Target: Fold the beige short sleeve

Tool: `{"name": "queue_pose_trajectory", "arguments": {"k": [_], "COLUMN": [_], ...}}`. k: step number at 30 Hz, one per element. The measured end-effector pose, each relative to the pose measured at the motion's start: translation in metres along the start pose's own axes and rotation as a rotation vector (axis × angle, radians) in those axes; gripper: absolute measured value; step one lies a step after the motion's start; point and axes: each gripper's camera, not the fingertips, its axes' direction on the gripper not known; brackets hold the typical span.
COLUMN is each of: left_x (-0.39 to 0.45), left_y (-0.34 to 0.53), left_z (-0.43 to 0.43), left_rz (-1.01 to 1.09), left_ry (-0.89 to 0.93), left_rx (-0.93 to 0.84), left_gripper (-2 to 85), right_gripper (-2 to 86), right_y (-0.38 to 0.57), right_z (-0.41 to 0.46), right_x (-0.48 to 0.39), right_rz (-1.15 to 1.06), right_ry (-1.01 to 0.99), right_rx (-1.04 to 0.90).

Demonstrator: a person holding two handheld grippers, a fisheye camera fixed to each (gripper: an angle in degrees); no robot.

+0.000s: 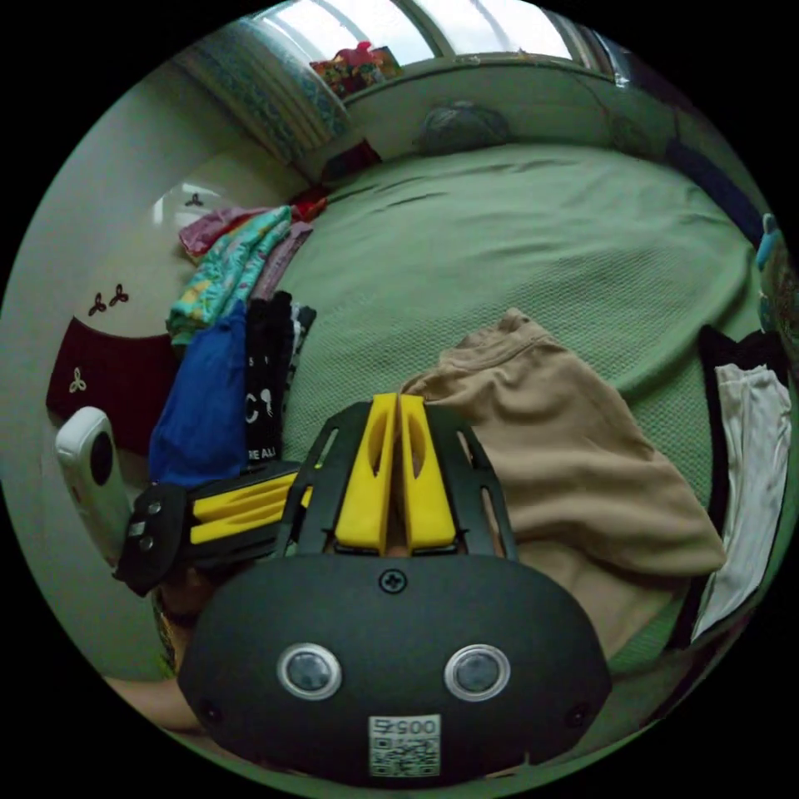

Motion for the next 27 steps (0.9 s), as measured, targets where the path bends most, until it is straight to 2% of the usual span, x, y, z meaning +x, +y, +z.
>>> {"name": "queue_pose_trajectory", "arguments": {"k": [4,8,13,16,20,24,27], "left_x": [0.000,-0.016,-0.042,-0.053,-0.060,-0.058,-0.056], "left_y": [-0.001,0.000,-0.003,-0.005,-0.008,-0.011,-0.013], "left_z": [-0.013,-0.011,0.019,0.041,0.044,0.043,0.043], "left_rz": [0.032,-0.038,-0.169,-0.217,-0.268,-0.251,-0.246], "left_ry": [0.002,0.028,-0.084,-0.088,-0.050,-0.048,-0.081], "left_rx": [0.112,0.107,-0.093,-0.236,-0.212,-0.182,-0.175], "left_gripper": [2.3,2.3,2.5,2.8,3.2,3.5,2.8], "right_gripper": [-0.9,-0.8,0.0,2.5,4.0,4.3,4.3], "right_y": [0.004,0.005,0.000,0.003,0.005,0.008,0.012], "right_z": [-0.026,-0.017,0.022,0.014,0.003,0.018,0.045], "right_x": [-0.001,-0.004,-0.002,-0.002,0.010,0.030,0.042], "right_rz": [-0.005,-0.024,-0.055,-0.096,-0.100,-0.074,-0.069], "right_ry": [0.014,0.005,0.023,0.018,0.079,0.071,0.037], "right_rx": [0.121,0.116,-0.044,-0.014,0.005,-0.111,-0.274]}}
